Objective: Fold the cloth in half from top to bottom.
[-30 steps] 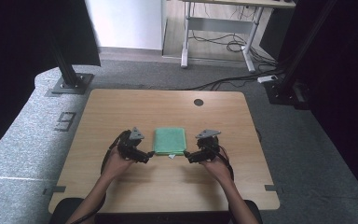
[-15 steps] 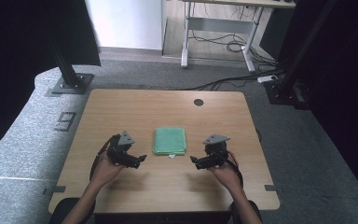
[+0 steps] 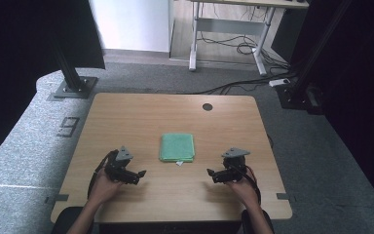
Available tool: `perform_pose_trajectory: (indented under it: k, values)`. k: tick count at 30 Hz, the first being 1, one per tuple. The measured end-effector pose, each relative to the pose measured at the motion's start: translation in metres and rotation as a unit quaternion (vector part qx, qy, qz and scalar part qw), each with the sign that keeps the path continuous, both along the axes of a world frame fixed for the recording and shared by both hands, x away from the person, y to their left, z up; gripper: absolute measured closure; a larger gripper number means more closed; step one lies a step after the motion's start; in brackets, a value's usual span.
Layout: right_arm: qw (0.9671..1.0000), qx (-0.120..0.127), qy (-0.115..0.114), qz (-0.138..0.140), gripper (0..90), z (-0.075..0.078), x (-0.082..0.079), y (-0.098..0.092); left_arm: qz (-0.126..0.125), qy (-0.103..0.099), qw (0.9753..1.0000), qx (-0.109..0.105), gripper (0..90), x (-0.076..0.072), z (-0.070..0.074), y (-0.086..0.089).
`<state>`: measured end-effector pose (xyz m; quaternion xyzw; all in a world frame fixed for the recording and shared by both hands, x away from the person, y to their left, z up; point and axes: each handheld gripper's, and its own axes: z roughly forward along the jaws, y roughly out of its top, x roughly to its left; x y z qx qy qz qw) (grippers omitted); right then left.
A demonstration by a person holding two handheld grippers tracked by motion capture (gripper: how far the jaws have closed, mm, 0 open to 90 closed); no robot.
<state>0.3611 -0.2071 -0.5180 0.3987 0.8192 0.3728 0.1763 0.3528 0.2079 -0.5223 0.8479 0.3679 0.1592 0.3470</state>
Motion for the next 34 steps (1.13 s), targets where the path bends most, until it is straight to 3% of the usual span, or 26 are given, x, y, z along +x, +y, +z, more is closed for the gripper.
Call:
perform_pose_trajectory:
  k: [14,18,34]
  values:
    - [0.9997,-0.006,0.024,-0.006,0.0,-0.031,-0.002,0.0,0.011,0.029,0.9995,0.0,0.0,0.0,-0.025,0.004]
    - [0.9996,-0.01,0.025,-0.005,0.0,-0.038,-0.003,0.001,0.012,0.032,0.9993,0.014,0.0,0.0,-0.026,0.002]
    - [0.9996,-0.017,0.021,-0.004,0.0,-0.039,-0.004,0.003,0.028,0.031,0.999,0.014,0.0,0.001,-0.027,-0.001]
